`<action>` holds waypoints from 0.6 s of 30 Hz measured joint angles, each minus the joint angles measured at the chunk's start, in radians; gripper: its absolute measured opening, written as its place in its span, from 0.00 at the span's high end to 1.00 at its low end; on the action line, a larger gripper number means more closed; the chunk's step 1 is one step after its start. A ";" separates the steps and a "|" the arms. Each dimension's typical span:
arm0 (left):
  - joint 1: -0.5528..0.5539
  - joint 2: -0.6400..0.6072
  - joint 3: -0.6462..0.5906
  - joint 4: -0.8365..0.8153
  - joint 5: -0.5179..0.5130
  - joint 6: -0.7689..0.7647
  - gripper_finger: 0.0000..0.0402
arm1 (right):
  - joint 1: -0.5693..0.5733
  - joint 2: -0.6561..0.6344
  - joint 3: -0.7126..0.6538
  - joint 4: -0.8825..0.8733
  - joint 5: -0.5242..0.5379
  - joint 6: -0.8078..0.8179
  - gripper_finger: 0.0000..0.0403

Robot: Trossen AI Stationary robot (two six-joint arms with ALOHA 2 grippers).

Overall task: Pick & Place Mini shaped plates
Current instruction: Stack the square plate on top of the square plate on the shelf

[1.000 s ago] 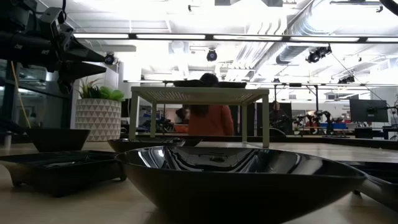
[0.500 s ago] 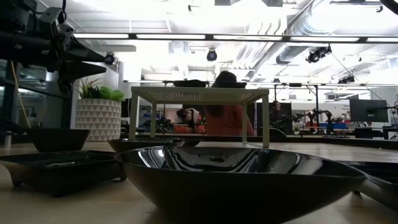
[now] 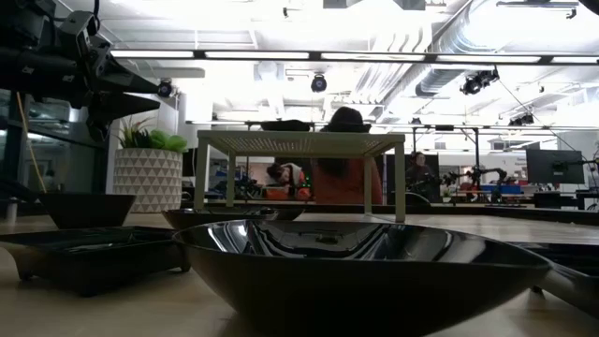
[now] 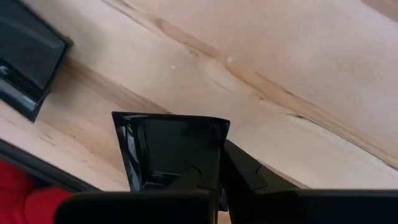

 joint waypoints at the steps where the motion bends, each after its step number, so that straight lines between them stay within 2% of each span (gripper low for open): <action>1: 0.000 0.000 0.000 0.000 0.000 0.000 0.67 | 0.000 -0.001 0.000 0.003 0.000 -0.002 0.99; 18: 0.000 0.000 0.000 0.000 0.000 0.000 0.67 | -0.007 -0.063 -0.002 -0.009 0.066 -0.055 1.00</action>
